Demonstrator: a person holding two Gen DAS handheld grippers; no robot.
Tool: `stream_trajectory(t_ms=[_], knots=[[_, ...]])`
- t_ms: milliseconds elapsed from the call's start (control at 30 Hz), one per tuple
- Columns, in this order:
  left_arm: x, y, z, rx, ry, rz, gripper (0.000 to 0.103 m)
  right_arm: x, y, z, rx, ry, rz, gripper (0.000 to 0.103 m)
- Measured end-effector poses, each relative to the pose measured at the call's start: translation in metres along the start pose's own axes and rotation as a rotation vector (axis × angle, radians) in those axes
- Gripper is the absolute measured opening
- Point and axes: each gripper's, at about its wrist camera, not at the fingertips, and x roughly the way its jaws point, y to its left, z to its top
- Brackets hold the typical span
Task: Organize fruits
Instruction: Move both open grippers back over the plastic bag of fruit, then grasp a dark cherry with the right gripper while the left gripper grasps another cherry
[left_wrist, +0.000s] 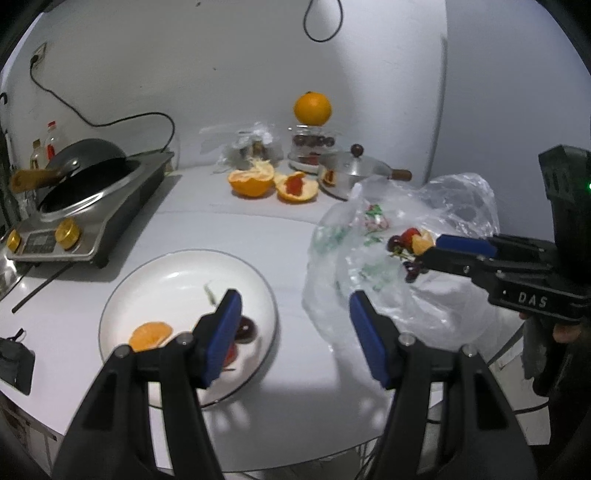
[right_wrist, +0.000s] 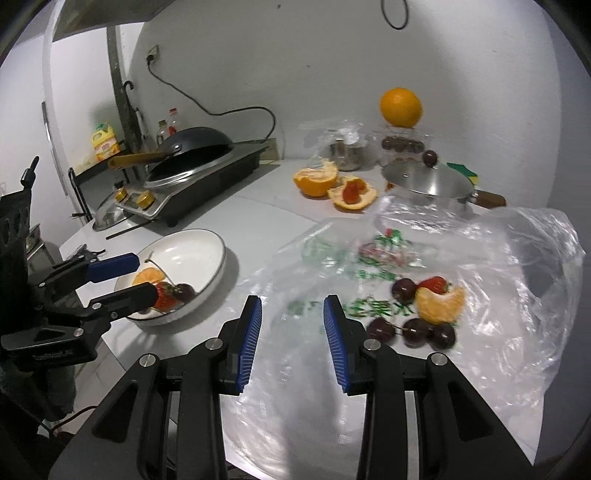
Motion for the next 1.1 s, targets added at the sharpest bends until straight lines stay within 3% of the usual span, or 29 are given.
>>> stream_trajectory(t_ms=[600,1100], knots=[[0.029,-0.061,0.013,0.065,0.040,-0.031,0.062,-0.013,-0.076,-0.019,0.079,0.004,-0.046,0.037],[0.065,-0.091,0.020,0.081,0.087,-0.055,0.062,-0.001,-0.111,-0.026,0.085,0.044,-0.036,0.037]])
